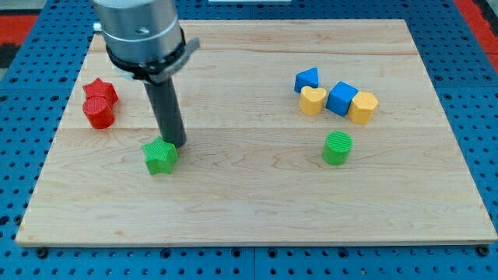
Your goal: Push green star into red blocks
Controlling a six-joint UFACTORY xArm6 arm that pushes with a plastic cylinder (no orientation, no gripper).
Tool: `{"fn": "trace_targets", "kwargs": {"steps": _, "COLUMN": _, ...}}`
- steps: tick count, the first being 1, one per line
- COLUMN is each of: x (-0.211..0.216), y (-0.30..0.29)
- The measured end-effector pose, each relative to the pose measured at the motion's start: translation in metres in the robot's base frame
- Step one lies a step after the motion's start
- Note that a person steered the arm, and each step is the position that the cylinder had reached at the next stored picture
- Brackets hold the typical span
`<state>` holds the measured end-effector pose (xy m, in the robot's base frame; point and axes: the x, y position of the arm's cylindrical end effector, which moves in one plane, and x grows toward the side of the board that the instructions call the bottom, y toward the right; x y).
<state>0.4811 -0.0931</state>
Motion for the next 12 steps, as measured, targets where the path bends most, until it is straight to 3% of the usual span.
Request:
{"fn": "trace_targets", "kwargs": {"steps": 1, "x": 0.026, "y": 0.0}}
{"fn": "trace_targets", "kwargs": {"steps": 2, "x": 0.026, "y": -0.099}}
{"fn": "trace_targets", "kwargs": {"steps": 3, "x": 0.05, "y": -0.08}}
{"fn": "trace_targets", "kwargs": {"steps": 5, "x": 0.043, "y": -0.16}}
{"fn": "trace_targets", "kwargs": {"steps": 6, "x": 0.055, "y": -0.13}}
{"fn": "trace_targets", "kwargs": {"steps": 7, "x": 0.02, "y": -0.13}}
{"fn": "trace_targets", "kwargs": {"steps": 9, "x": -0.092, "y": -0.148}}
{"fn": "trace_targets", "kwargs": {"steps": 12, "x": -0.168, "y": -0.158}}
